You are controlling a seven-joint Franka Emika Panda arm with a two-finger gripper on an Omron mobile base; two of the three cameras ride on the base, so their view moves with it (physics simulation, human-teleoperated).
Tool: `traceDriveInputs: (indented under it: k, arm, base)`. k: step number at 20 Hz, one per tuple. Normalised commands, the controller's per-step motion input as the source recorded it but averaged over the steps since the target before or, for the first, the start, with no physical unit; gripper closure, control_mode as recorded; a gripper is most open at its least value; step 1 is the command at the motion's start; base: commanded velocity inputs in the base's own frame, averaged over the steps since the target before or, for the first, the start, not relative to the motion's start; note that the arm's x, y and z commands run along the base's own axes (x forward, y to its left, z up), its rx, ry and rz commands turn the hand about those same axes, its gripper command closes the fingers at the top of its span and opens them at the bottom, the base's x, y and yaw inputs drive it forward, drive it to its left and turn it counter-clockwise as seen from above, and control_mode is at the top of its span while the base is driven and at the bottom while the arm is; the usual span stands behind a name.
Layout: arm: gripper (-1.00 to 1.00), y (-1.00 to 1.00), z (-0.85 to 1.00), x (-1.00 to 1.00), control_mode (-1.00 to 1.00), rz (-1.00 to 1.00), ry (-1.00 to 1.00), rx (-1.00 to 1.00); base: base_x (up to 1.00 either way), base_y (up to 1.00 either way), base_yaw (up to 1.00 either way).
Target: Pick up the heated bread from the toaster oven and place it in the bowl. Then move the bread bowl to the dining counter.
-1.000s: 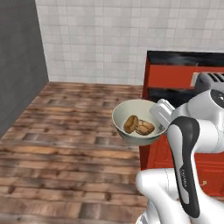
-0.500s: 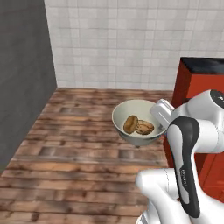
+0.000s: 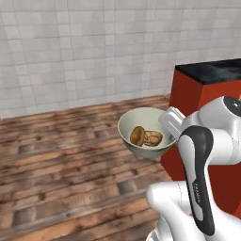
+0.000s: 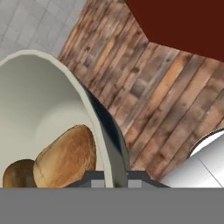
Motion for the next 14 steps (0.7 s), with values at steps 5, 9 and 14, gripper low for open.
traceDriveInputs:
  k: [5, 9, 14]
  arm:
    - [1.00, 0.00, 0.00, 0.00, 1.00, 0.00, 0.00, 0.00]
    - [1.00, 0.00, 0.00, 0.00, 1.00, 0.00, 0.00, 0.00]
    - [1.00, 0.00, 0.00, 0.00, 1.00, 0.00, 0.00, 0.00]
  base:
    - [1.00, 0.79, -0.71]
    - [1.00, 0.80, -0.66]
    - [1.00, 0.83, -0.67]
